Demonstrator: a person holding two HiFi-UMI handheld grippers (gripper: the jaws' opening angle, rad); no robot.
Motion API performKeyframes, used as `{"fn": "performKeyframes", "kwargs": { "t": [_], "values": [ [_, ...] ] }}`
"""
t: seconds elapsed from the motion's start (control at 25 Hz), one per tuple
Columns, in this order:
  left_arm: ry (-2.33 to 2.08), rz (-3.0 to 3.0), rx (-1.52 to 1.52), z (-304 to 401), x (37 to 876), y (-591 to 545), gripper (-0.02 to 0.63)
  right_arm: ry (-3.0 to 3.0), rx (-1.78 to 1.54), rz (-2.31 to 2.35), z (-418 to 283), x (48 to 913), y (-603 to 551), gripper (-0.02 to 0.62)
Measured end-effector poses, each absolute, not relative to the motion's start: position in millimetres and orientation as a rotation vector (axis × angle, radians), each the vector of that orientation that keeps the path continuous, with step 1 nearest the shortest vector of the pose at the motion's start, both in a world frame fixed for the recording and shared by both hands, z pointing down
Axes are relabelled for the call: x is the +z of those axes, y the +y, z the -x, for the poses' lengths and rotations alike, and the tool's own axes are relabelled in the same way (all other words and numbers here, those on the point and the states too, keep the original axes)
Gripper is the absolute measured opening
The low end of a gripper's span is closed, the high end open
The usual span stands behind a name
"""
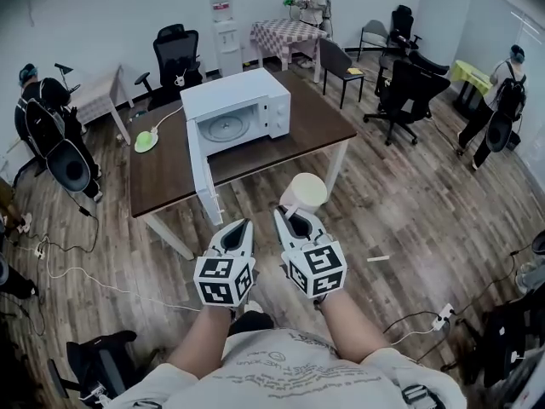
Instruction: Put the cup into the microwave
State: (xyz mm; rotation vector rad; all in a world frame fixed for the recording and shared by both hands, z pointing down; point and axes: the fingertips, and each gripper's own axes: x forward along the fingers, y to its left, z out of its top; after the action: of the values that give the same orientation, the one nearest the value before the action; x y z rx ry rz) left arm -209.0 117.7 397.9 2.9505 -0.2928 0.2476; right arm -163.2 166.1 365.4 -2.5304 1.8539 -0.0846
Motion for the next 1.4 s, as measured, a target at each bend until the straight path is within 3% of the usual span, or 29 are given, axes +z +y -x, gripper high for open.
{"fn": "performKeyframes", "kwargs": {
  "t": [0.48,1.4],
  "values": [
    [-0.232,-2.934,0.233,154,404,100,0.014,1.824,-0.156,2.506,116,377,150,0.029],
    [-0.254,-2.910,0.197,11,395,-43,0.014,1.989,-0.178,2.471,-13,382,-9,0.029]
  ]
}}
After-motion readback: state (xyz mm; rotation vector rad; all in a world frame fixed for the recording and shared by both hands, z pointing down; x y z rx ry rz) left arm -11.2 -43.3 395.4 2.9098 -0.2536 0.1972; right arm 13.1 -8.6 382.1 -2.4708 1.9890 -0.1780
